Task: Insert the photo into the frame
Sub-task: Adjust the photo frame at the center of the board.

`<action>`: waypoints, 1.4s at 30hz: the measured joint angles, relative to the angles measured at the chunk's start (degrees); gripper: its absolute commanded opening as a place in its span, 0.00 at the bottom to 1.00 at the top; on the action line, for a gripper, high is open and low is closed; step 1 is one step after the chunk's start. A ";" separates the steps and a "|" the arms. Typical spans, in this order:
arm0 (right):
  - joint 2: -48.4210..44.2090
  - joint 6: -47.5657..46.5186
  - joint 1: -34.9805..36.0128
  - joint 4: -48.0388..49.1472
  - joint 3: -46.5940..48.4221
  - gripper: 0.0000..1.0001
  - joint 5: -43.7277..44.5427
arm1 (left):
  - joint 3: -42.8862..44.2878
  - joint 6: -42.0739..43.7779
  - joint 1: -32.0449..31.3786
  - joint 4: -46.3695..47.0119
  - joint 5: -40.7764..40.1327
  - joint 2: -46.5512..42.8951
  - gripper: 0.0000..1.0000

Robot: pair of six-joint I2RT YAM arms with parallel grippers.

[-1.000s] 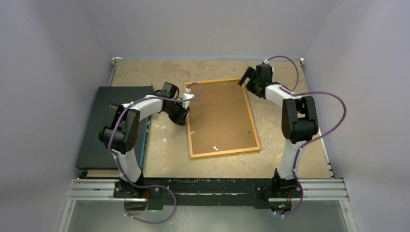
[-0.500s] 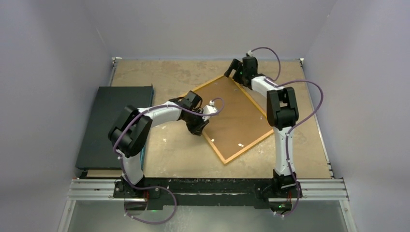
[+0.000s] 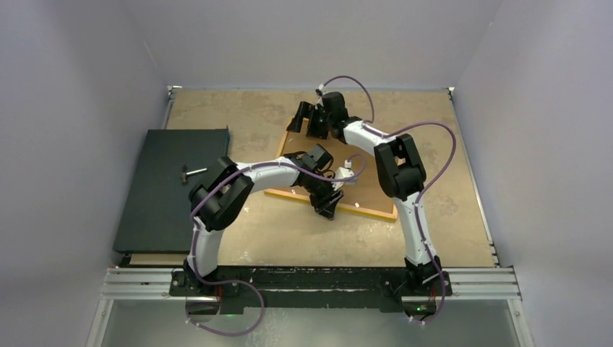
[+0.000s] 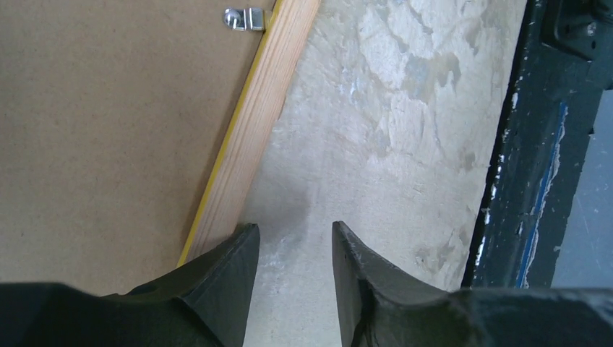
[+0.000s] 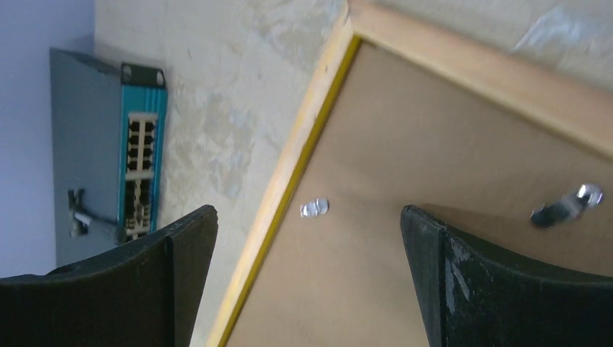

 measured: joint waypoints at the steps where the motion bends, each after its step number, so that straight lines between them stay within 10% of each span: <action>1: -0.52 -0.20 0.61 -0.74 -0.24 0.99 -0.52 | 0.33 -0.02 0.04 -0.24 -0.11 0.09 0.44; 11: -16.35 -1.03 -6.99 -7.21 -8.59 0.99 3.26 | 1.11 5.86 15.17 -12.74 -4.35 -12.63 0.63; 20: -41.59 0.31 -14.03 -5.95 -31.23 0.99 14.86 | 6.32 6.84 26.53 -4.55 -18.91 -20.39 0.88; 30: -51.93 1.18 -28.06 -6.47 -50.47 0.99 20.59 | 13.22 -1.79 36.59 -0.61 -17.62 4.31 0.63; 42: -41.16 1.16 -28.76 -1.66 -52.06 0.99 17.46 | 12.00 -4.76 35.65 -0.61 -7.19 5.88 0.45</action>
